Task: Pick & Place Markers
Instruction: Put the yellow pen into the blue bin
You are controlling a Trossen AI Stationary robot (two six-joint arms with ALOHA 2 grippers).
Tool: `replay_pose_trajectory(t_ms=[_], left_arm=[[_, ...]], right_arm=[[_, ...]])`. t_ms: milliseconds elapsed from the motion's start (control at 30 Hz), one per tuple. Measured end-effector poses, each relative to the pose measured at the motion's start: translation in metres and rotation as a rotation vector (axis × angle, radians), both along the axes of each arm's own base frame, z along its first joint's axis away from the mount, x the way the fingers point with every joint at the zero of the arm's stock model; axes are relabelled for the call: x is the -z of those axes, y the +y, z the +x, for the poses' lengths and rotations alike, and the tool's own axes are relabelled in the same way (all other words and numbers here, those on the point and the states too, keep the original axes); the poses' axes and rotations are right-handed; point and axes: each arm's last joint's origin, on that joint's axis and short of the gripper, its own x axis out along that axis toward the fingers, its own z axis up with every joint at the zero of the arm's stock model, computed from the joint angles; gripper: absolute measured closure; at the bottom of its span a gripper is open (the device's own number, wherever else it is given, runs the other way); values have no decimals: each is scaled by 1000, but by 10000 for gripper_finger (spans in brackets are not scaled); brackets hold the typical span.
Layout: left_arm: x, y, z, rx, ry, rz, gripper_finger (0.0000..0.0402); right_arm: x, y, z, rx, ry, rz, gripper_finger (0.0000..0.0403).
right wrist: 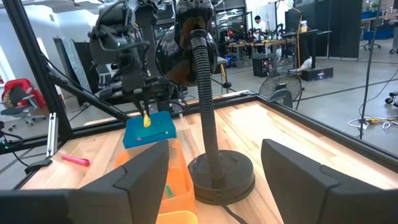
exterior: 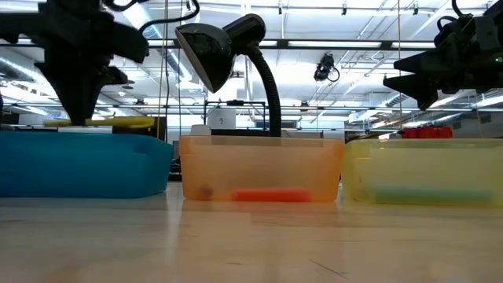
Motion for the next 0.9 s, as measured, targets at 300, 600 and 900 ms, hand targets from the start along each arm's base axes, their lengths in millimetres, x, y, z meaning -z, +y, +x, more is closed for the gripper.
replay_pose_trajectory(t_ms=[300,600,900], left_arm=[[33,0,-9,-16,21,-28,377],[53,-2,-12,-15,-2,-65,377],[61,-3,-14,-21,-5,-83,375]], right_arm=[[0,0,0,0,0,0,144],[0,0,0,0,0,0,144],[0,0,0,0,0,0,144]])
